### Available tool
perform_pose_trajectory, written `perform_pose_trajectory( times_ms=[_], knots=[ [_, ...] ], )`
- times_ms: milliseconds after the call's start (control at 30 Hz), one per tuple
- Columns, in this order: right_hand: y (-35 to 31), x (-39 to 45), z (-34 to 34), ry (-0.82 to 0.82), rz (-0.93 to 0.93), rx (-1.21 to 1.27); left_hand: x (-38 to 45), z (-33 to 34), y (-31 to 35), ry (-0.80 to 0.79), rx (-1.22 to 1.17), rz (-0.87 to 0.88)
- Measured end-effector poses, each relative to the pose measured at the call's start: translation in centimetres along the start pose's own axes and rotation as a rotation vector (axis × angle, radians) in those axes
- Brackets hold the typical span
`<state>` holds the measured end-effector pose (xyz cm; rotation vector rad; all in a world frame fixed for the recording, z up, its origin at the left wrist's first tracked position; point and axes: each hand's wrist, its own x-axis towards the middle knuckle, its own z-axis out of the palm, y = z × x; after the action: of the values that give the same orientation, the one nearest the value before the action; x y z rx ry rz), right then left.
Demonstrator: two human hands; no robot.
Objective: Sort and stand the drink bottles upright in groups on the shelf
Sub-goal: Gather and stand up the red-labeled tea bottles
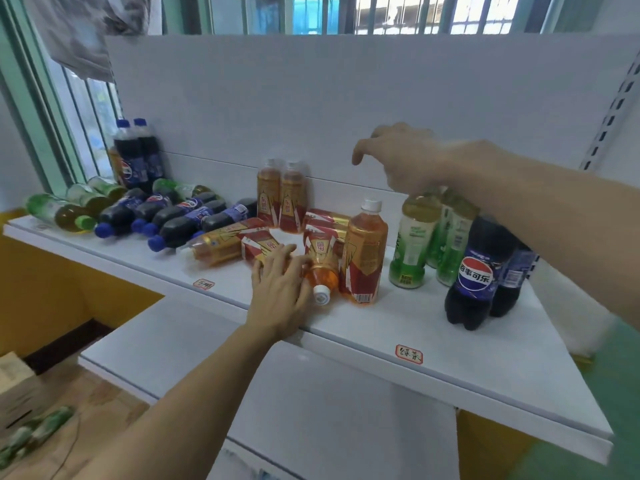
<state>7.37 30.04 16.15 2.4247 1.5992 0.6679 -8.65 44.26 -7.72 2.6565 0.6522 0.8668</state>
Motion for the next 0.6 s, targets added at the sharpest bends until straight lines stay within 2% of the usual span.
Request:
perform_pose_trajectory(
  times_ms=[67,167,267,333,500,600],
  knots=[
    [-2.4,1.1,0.1,0.089,-0.043,0.123,0.1,-1.4,-1.1,0.017,-0.057,0.025],
    [-7.1,2.6,1.1,0.159,-0.117,0.265,0.1,-4.5,-4.4,0.119,-0.024,0.039],
    [-11.8,4.0,2.9,0.155,-0.195,0.333,0.1,-7.8,-8.4,0.149,0.005,-0.044],
    [-14.2,5.5,4.4,0.091,-0.208,0.356,0.5,-9.6,-11.0,0.152,0.021,-0.066],
    [-18.3,8.1,8.2,-0.027,-0.036,0.418,3.2,-11.0,-16.0,0.110,0.023,-0.032],
    [-19.2,7.9,9.9,-0.115,0.076,0.328,5.6,-10.6,-17.8,0.030,-0.020,0.077]
  ],
)
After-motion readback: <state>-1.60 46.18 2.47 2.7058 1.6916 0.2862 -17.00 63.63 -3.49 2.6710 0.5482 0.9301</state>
